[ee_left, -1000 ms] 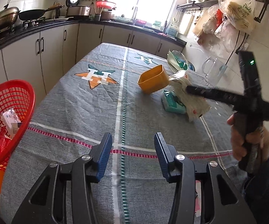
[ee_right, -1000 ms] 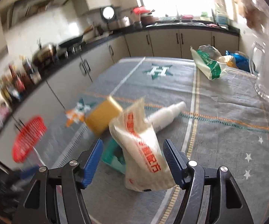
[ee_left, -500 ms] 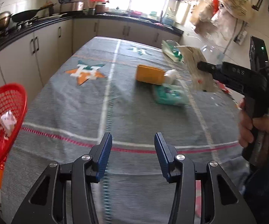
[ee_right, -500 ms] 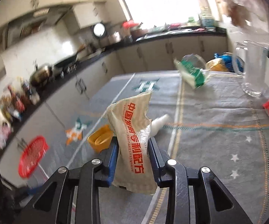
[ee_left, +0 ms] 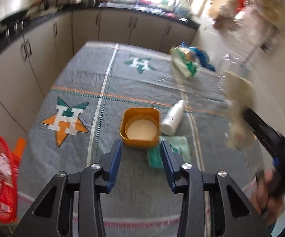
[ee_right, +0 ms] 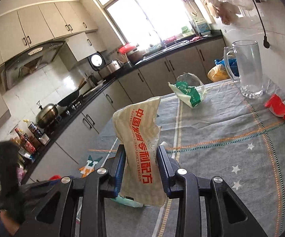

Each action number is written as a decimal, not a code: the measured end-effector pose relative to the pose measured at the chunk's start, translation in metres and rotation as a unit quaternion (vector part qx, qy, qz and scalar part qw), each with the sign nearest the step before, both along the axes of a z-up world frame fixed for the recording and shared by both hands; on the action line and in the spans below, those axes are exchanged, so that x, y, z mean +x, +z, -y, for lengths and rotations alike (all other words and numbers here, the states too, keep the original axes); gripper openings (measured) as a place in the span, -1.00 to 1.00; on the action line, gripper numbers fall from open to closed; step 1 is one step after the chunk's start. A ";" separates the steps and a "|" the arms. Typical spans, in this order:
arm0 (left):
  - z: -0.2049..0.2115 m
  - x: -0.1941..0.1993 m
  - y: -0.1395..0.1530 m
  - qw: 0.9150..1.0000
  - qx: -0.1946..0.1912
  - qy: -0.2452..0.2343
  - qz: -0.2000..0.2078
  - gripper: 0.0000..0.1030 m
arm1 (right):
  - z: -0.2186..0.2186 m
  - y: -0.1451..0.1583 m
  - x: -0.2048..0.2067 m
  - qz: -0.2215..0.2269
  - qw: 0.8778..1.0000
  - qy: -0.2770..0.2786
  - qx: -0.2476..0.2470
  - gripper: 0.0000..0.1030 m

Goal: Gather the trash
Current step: 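Grasp the white printed plastic bag with the right tool while the left tool grasps the yellow container, then lift the yellow container and white printed bag off the table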

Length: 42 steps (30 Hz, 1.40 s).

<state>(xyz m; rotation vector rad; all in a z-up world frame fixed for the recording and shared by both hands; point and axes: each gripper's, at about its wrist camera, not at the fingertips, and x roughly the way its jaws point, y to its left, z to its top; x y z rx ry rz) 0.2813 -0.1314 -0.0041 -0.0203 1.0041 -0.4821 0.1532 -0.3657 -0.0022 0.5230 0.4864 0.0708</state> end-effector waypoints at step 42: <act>-0.037 -0.055 -0.020 0.975 0.011 0.096 0.200 -0.80 | -0.049 -0.019 0.017 -0.025 0.996 0.041 -0.079 -0.32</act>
